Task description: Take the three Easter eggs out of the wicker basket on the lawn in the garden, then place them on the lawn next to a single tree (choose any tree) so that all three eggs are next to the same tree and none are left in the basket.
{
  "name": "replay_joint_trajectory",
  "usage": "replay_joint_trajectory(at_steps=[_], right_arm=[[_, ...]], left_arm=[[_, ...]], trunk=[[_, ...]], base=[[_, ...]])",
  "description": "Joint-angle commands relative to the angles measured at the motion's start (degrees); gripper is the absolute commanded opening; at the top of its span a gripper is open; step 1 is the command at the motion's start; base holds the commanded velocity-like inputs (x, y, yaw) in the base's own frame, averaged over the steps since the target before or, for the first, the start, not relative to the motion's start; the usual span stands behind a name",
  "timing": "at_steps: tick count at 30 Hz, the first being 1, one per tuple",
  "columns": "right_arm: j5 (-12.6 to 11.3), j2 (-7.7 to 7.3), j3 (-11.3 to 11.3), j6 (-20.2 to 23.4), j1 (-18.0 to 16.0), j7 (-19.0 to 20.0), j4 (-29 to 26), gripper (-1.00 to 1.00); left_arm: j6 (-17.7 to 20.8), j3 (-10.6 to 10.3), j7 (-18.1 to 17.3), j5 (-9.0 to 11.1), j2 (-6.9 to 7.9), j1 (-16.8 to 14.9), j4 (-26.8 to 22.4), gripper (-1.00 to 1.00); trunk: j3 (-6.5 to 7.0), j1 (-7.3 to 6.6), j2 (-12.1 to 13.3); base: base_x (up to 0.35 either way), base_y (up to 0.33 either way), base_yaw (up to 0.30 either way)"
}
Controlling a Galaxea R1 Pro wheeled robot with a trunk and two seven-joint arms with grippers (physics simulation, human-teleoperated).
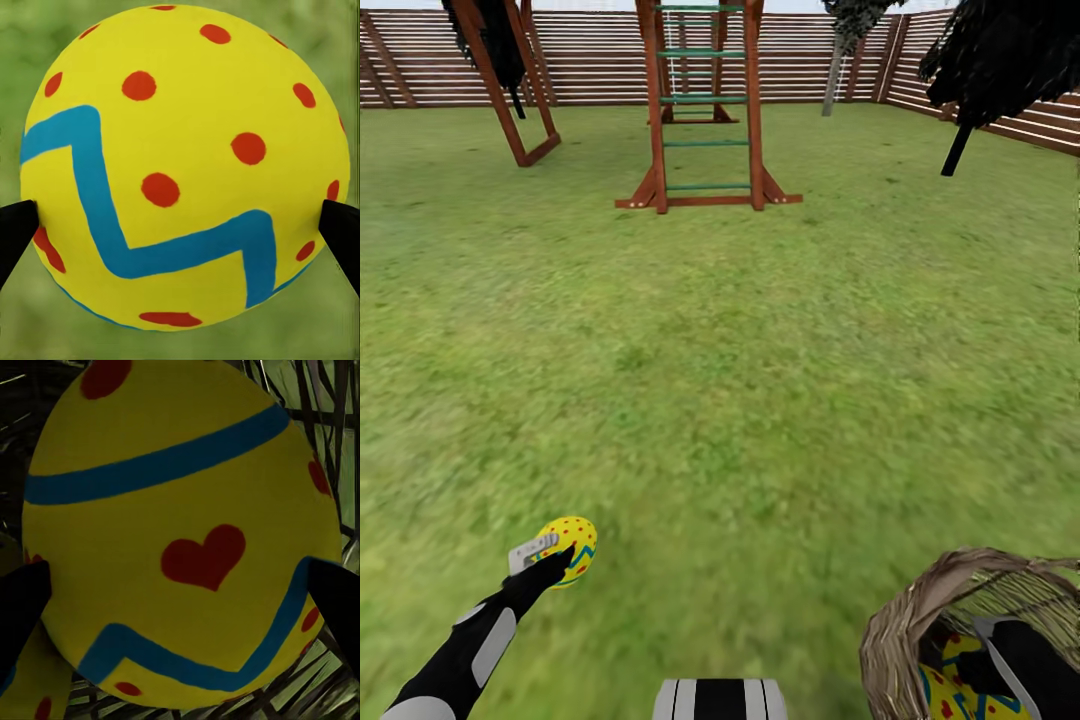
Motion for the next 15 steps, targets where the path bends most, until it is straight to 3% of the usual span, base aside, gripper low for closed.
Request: replay_joint_trajectory(at_steps=[1, 11, 15], right_arm=[[-0.23, -0.01, 0.07, 0.26, -0.01, 0.05, -0.07, -1.0], [-0.23, 0.05, 0.08, 0.26, -0.01, 0.05, -0.04, -1.0], [-0.23, 0.3, 0.14, 0.26, -0.01, 0.05, -0.04, -1.0]], left_arm=[[0.36, 0.2, -0.46, 0.53, -0.04, -0.03, 0.04, -1.0], [0.31, 0.01, -0.4, 0.46, -0.15, -0.02, 1.29, -1.0], [0.27, -0.08, -0.47, 0.37, -1.28, -0.04, 2.26, -1.0]], trunk=[[0.19, -0.03, 0.0], [2.4, -0.29, 0.13], [3.29, -0.4, 0.19]], base=[[0.0, 0.0, 0.0], [0.0, 0.0, 0.004], [0.0, 0.0, 0.022]])
